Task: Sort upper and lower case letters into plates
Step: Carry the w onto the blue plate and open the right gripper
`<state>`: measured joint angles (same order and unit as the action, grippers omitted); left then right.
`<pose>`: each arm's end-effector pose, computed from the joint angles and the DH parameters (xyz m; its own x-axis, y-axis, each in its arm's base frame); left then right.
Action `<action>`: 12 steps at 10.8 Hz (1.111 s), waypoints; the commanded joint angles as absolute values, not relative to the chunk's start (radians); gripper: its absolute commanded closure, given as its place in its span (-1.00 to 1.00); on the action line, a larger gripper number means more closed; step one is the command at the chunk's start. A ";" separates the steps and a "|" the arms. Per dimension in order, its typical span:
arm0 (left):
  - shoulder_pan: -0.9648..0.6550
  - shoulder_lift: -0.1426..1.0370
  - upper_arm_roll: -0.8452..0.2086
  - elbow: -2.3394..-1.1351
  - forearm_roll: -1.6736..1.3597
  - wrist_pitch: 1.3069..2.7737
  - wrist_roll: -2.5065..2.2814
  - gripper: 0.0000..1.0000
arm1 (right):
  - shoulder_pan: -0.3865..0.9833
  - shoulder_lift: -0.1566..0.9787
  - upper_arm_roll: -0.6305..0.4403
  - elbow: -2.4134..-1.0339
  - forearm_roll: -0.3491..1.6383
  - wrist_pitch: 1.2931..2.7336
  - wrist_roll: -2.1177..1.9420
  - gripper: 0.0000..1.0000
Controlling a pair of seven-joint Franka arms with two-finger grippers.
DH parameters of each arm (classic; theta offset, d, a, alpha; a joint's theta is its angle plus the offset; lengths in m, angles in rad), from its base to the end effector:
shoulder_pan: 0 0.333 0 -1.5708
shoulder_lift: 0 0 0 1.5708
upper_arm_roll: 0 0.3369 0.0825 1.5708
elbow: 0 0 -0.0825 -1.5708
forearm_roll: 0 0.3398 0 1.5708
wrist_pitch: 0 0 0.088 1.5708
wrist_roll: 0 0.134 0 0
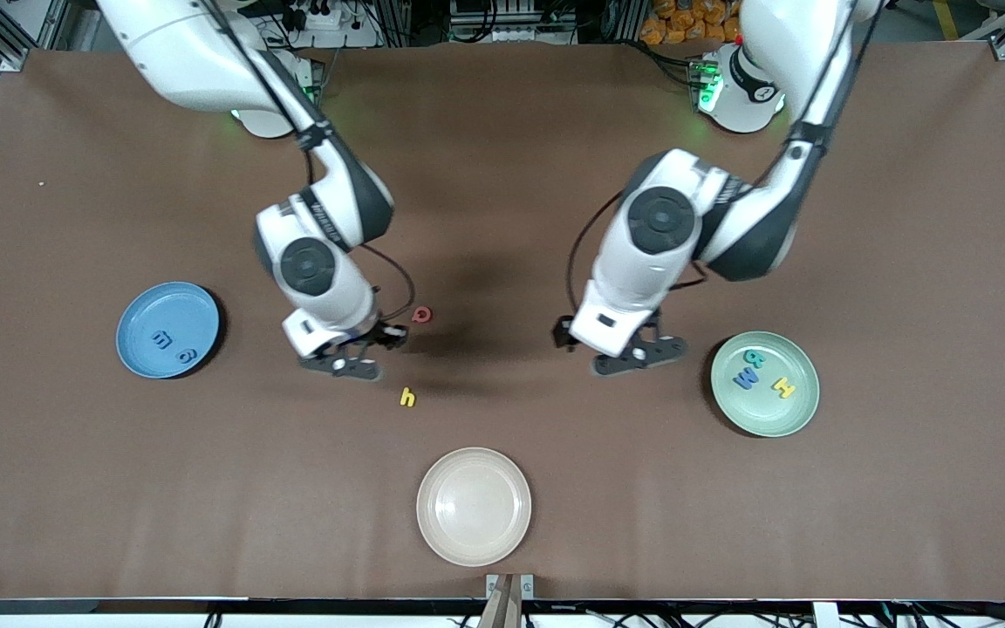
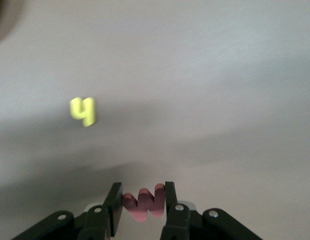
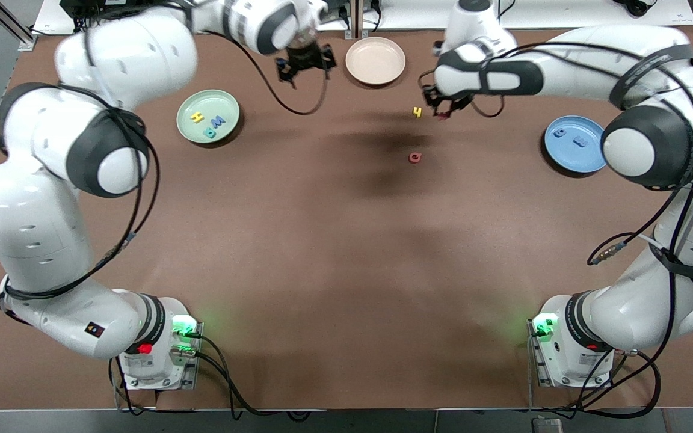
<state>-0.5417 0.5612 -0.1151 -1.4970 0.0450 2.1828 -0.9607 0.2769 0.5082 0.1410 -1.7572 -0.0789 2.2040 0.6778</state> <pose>0.5581 -0.4089 0.3679 0.9523 0.3000 0.0559 0.2921 -0.9492 0.1172 0.5807 0.2436 0.2965 0.9731 -0.2256 -0.0478 -0.2244 -0.9741 0.0288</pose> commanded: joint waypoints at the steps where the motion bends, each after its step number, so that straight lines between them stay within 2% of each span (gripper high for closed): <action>1: -0.644 0.664 -0.100 -1.430 0.041 2.288 -1.037 -1.00 | 0.174 0.508 0.150 -1.759 -0.066 2.148 0.646 1.00; 3: -0.698 0.699 -0.103 -1.414 0.064 2.357 -0.821 -1.00 | 0.076 0.547 0.147 -1.767 -0.092 2.152 0.618 1.00; 6: -0.761 0.739 -0.100 -1.414 0.081 2.491 -0.482 -1.00 | -0.125 0.545 0.150 -1.802 -0.100 2.158 0.313 1.00; 10: -0.801 0.877 -0.097 -1.399 0.189 2.751 -0.217 -1.00 | -0.268 0.503 0.152 -1.868 -0.100 2.160 0.025 1.00; 12: -0.821 0.928 -0.101 -1.358 0.186 2.767 -0.206 -1.00 | -0.279 0.460 0.152 -1.942 -0.098 2.169 0.008 1.00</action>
<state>-0.7987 0.8768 -0.1091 -1.4303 0.1631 2.7585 -0.2244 -0.2612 0.5334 0.1308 -1.8472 -0.0952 2.1520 0.0266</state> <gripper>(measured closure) 0.000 0.617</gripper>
